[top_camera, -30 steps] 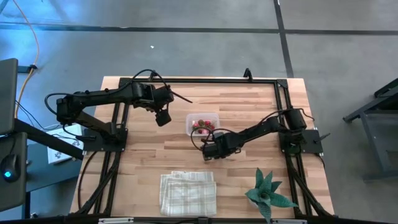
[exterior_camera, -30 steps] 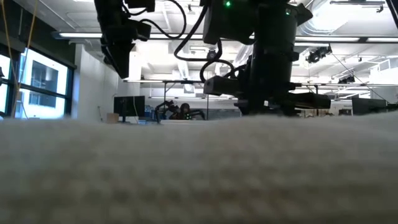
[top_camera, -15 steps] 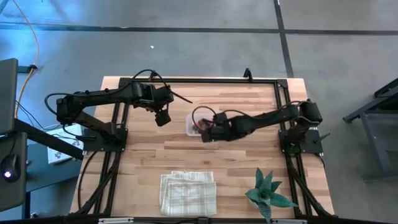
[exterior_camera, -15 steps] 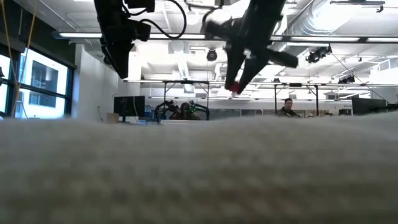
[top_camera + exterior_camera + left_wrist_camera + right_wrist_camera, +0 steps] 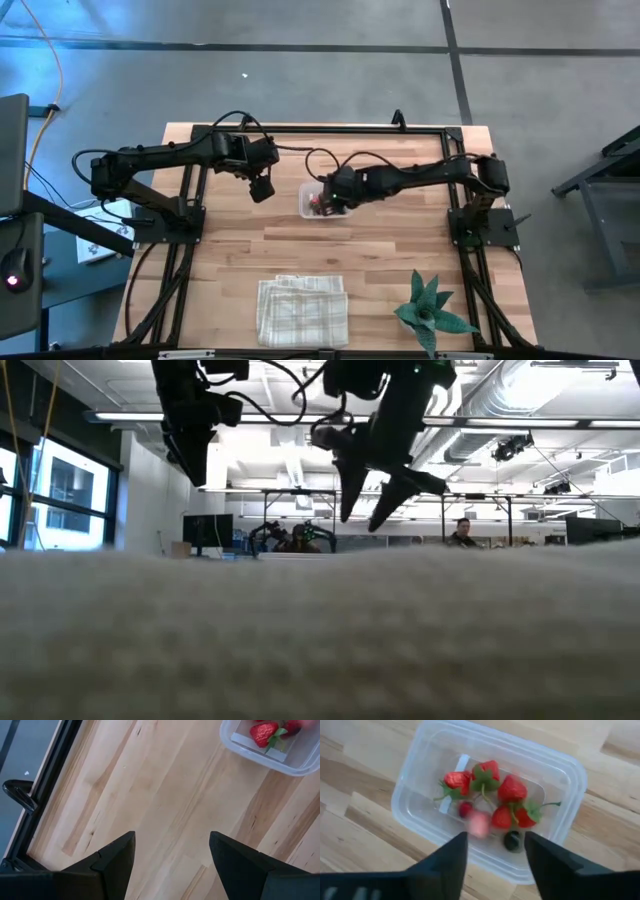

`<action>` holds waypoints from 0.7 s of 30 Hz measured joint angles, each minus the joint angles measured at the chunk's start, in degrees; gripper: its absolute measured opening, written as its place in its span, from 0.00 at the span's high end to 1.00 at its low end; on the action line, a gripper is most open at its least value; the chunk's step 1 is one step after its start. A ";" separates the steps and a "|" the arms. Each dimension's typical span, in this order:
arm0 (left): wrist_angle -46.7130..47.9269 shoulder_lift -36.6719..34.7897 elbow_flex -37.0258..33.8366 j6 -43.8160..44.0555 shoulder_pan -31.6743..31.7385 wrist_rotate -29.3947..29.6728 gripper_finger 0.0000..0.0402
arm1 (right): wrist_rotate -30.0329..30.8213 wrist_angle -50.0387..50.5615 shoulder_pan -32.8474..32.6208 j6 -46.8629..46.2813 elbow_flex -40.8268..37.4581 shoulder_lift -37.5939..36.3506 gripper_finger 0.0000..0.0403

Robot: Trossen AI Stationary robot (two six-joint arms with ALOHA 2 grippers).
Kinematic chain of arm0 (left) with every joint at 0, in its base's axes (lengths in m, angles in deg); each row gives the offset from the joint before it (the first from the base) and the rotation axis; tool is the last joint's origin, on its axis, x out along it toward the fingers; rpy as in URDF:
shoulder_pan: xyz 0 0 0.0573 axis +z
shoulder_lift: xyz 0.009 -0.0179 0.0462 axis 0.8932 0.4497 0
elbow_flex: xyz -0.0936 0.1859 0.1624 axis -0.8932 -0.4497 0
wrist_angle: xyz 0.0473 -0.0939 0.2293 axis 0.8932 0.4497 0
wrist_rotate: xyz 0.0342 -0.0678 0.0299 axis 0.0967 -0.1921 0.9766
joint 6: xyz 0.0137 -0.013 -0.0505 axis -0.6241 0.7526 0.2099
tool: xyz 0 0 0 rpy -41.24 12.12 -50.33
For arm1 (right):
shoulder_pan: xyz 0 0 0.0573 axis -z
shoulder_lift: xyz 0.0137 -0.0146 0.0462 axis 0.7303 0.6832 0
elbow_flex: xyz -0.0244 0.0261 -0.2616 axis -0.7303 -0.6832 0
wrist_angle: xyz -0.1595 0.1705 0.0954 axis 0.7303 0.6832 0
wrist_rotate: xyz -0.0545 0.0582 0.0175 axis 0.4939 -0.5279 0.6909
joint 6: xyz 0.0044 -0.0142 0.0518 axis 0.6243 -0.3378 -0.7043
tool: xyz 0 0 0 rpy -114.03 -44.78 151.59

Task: Pick and placing Produce into tupperware
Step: Return to Home Position

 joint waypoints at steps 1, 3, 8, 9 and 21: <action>-0.02 0.00 0.00 -0.02 0.00 0.00 0.39 | -0.36 0.03 0.19 0.08 0.00 0.16 0.52; -0.02 0.00 0.00 -0.04 0.00 0.00 0.39 | -0.18 0.94 0.36 0.12 0.00 0.24 0.48; -0.48 -1.22 0.00 -2.28 0.00 -1.81 0.39 | 3.51 0.90 -0.70 0.55 0.00 -0.53 0.45; -0.81 -2.21 0.00 -3.19 -0.02 -2.93 0.39 | 4.79 1.06 -1.41 0.83 0.00 -1.29 0.45; -0.33 -23.87 -1.86 -3.15 -0.02 -4.79 0.46 | 22.22 21.50 -9.05 -4.49 0.04 -20.39 0.95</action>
